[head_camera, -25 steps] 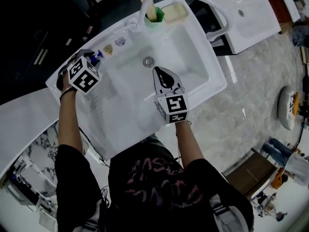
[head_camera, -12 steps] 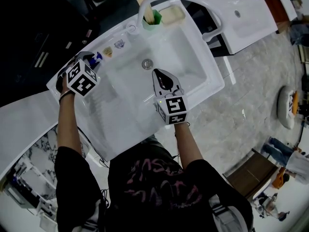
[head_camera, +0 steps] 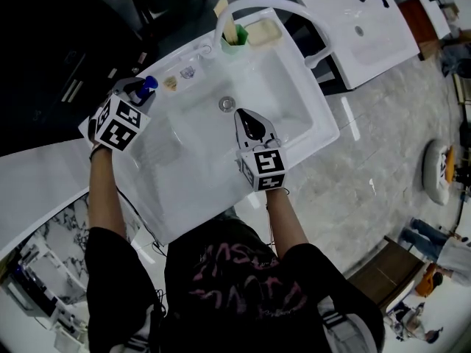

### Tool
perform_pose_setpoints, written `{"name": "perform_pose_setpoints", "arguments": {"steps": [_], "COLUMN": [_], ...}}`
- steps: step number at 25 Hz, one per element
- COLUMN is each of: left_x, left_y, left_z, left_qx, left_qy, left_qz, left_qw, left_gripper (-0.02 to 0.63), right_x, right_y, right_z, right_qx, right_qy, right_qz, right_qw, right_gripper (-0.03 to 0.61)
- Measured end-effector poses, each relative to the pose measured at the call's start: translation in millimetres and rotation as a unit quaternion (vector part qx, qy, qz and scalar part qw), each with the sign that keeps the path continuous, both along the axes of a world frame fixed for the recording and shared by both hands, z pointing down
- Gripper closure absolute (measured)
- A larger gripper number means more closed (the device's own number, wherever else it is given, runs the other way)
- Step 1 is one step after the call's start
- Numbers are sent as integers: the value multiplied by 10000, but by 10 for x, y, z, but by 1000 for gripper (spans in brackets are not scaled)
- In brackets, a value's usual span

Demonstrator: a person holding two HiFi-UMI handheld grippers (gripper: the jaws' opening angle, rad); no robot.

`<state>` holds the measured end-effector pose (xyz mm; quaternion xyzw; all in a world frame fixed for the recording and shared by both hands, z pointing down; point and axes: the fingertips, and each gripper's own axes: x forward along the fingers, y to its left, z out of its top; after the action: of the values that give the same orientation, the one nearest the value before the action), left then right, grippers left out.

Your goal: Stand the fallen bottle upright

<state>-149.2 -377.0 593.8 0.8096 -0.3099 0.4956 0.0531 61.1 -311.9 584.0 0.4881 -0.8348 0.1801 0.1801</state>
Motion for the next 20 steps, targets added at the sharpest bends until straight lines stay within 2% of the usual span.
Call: {"name": "perform_pose_setpoints", "arguments": {"steps": [7,14,20], "left_x": [-192,-601,-835], "left_y": [88,252,449], "left_z": [-363,-580,-600], "left_qx": [426,883,968], "left_qy": [618,1252,1352], "left_qz": [-460,-1052,-1275], "left_qw": [9961,9826,9778], "left_gripper": [471,474,476], "right_x": [-104,-276,-484], "right_y": [77,154,224], "right_z": [-107,-154,-169], "right_qx": [50,80,19], "right_qy": [-28,20,15], "right_qz": [-124,-343,-558], "right_qw": [9999,9994,9984], "right_gripper": [565,565,565]}}
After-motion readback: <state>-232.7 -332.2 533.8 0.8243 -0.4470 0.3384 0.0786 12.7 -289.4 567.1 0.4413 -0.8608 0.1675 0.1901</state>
